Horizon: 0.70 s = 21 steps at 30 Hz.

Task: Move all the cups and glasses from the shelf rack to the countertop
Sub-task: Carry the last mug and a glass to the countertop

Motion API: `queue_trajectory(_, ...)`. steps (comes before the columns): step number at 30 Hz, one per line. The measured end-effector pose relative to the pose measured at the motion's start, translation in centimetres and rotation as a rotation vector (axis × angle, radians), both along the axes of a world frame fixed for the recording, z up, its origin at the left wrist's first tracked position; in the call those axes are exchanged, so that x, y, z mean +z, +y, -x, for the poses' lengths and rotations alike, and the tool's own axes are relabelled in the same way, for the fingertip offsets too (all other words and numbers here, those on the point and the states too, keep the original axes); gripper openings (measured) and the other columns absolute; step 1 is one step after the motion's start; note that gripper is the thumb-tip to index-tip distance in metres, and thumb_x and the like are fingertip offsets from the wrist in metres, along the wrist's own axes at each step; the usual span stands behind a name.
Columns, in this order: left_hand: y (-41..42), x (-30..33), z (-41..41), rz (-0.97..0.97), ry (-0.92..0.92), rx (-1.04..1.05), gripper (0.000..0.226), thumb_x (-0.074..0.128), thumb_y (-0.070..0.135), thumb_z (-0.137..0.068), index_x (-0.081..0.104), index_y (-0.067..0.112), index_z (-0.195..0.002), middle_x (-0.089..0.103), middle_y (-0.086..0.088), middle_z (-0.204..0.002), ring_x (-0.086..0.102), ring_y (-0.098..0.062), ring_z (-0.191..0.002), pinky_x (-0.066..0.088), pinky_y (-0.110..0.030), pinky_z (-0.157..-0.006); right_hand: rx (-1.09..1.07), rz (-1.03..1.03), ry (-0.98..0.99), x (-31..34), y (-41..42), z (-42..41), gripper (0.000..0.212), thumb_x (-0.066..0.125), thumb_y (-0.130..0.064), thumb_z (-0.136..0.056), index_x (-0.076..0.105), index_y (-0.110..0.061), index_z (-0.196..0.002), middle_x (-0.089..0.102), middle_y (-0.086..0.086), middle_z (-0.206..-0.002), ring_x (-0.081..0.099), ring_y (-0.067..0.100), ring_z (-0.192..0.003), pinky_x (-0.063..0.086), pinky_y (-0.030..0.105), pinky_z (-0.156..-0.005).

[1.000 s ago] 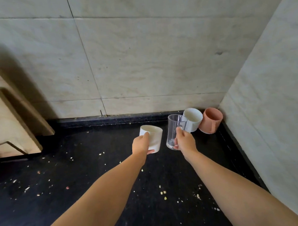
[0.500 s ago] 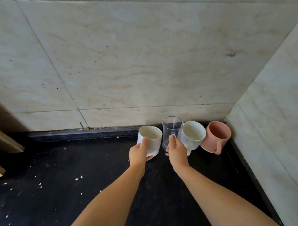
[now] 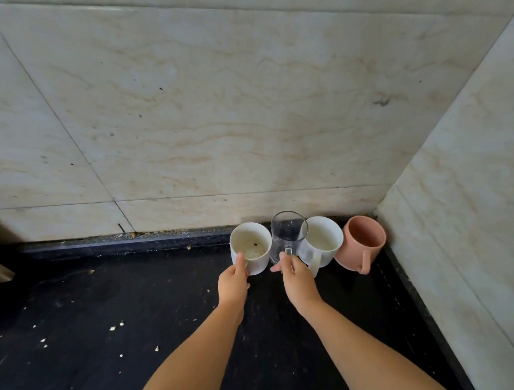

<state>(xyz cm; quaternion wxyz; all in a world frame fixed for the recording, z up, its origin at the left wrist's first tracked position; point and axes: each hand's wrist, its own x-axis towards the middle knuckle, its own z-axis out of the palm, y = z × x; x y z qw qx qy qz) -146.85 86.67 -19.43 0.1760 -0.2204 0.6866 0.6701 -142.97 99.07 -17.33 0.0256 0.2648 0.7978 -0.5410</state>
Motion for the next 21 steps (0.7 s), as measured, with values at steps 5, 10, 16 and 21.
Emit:
queue_trajectory(5, -0.6, 0.9, 0.0, 0.072, -0.022, -0.057, 0.042, 0.043, 0.048, -0.096, 0.058, 0.010, -0.092, 0.058, -0.007, -0.094, 0.052, -0.018, -0.086, 0.045, -0.034, -0.079, 0.040, 0.003, -0.089, 1.7, 0.0, 0.1, 0.043, 0.031, -0.037, -0.103, 0.053, -0.007, -0.125, 0.058, 0.004, -0.117, 0.051, 0.014, -0.105, 0.034, 0.025, -0.089)
queue_trajectory(10, -2.9, 3.5, -0.8, 0.301, -0.010, -0.133, 0.054, 0.043, 0.042, -0.097, 0.052, -0.003, -0.125, 0.057, -0.026, -0.122, 0.057, -0.041, -0.111, 0.049, -0.044, -0.086, 0.036, -0.120, -0.084, 3.3, -0.1, -1.2, 0.031, 0.038, -0.033, -0.101, 0.051, -0.008, -0.116, 0.055, 0.008, -0.105, 0.053, 0.017, -0.092, 0.039, 0.023, -0.071)
queue_trajectory(16, -5.6, 8.0, -2.4, 0.658, 0.253, -0.358, 0.043, 0.045, 0.041, -0.096, 0.052, 0.012, -0.127, 0.055, -0.009, -0.127, 0.052, -0.026, -0.115, 0.049, -0.042, -0.092, 0.078, -0.437, -0.013, 7.2, -0.9, -4.1, 0.036, 0.044, -0.029, -0.100, 0.046, -0.008, -0.129, 0.050, 0.011, -0.127, 0.055, 0.024, -0.111, 0.045, 0.031, -0.086)
queue_trajectory(21, -7.2, 11.4, -5.6, 1.017, 0.495, -0.549, 0.045, 0.042, 0.043, -0.097, 0.048, 0.016, -0.133, 0.051, -0.005, -0.132, 0.045, -0.025, -0.126, 0.041, -0.039, -0.101, 0.280, -0.776, 0.033, 10.6, -3.2, -6.3, 0.040, 0.042, -0.026, -0.100, 0.042, -0.012, -0.137, 0.044, 0.009, -0.141, 0.048, 0.027, -0.125, 0.046, 0.039, -0.096)
